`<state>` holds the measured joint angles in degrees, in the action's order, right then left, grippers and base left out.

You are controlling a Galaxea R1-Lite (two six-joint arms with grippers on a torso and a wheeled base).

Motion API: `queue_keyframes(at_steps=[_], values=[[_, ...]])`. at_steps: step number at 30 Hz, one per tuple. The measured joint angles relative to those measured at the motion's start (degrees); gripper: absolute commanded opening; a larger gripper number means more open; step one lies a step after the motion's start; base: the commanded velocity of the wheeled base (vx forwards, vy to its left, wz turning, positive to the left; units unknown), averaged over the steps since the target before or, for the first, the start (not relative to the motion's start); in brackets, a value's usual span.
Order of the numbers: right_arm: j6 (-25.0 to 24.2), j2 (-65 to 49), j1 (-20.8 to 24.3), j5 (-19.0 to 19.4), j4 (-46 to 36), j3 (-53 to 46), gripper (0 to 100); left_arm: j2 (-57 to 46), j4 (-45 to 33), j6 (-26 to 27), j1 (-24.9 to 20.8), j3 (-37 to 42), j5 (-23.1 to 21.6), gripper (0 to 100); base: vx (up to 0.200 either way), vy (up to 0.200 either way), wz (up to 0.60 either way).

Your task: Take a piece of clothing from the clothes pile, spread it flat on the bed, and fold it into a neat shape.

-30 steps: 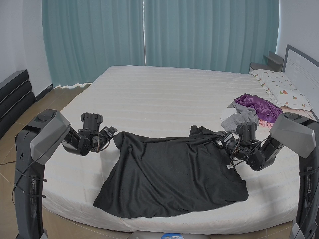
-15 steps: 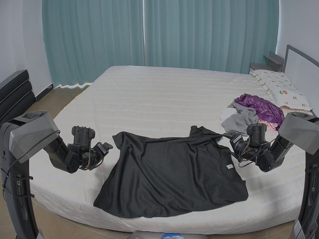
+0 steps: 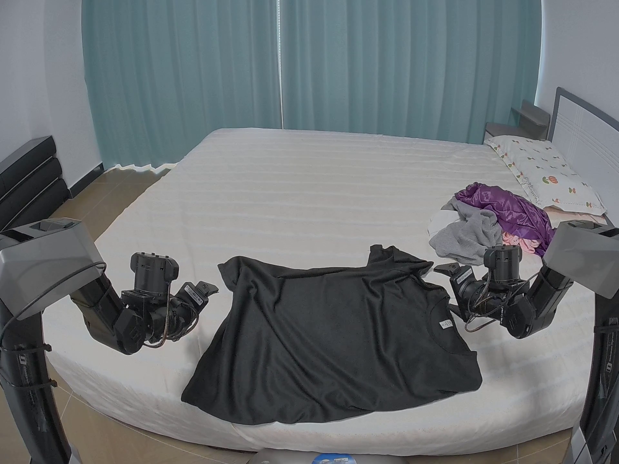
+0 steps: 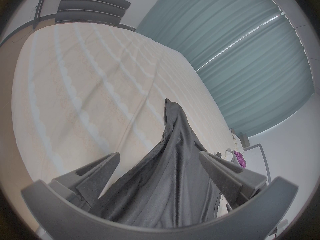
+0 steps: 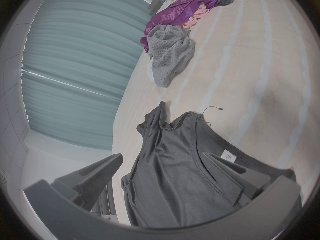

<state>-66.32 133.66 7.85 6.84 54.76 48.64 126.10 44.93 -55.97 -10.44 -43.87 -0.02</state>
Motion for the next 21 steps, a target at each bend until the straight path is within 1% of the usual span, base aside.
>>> queue_keyframes(at_steps=[6, 11, 17, 21], values=[[0.0, 0.2, 0.0, 0.0, 2.5, -0.8, 100, -0.3, 0.3, -0.1, -0.1, 0.4, -0.1, 100, 0.000, 0.000, 0.00], [0.0, 0.4, 0.0, 0.0, 2.7, -1.2, 100, -0.1, 0.4, -0.1, -0.1, 0.0, 0.0, 100, 0.000, 0.000, 0.00], [0.1, 0.5, 0.2, 0.0, 2.7, -1.3, 100, 1.3, 0.2, 0.4, -0.1, -3.7, 0.1, 100, 0.000, 0.000, 0.00], [0.2, 0.5, 0.3, -0.1, 2.7, -1.3, 100, 3.7, 0.0, 1.8, -0.1, -8.4, 0.2, 100, 0.000, 0.000, 0.00]])
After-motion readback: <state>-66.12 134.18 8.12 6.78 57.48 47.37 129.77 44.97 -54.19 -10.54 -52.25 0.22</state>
